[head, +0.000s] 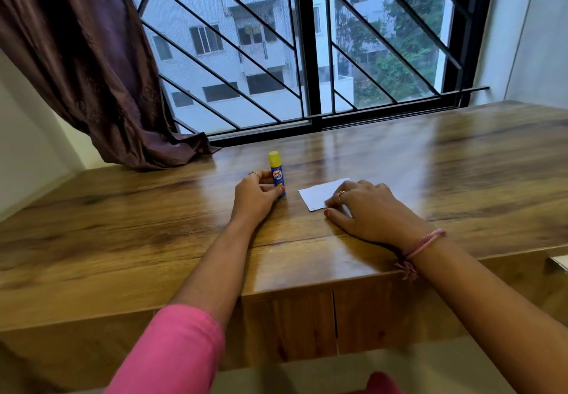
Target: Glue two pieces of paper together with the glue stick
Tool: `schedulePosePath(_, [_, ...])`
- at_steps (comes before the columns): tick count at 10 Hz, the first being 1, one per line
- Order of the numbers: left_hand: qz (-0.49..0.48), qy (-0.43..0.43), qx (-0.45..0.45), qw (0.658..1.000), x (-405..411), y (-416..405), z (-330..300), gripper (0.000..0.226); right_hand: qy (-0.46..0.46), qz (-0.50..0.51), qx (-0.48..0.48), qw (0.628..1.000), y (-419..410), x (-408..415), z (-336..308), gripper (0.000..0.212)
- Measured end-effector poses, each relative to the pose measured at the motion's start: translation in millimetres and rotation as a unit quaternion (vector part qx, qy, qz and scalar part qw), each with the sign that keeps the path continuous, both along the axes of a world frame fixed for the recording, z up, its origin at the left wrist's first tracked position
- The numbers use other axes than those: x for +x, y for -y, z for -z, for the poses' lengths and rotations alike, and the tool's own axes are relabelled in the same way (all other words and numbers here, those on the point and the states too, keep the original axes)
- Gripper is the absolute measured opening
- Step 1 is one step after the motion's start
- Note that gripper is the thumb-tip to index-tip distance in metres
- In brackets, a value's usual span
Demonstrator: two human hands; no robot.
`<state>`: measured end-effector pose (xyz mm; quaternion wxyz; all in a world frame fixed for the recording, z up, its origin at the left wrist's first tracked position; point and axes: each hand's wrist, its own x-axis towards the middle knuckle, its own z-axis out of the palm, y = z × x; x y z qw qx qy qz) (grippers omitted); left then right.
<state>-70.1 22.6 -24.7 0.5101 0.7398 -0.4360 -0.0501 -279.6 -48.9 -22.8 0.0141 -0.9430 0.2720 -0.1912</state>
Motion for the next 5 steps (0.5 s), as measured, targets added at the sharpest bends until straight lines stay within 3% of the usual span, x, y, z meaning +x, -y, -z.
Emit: schedulePosePath(5, [-0.001,-0.011,0.034,0.999,3.7,2.7,2.3,0.048,-0.018,-0.003,0.012,1.000,-2.9,1.4,-1.1,0.043])
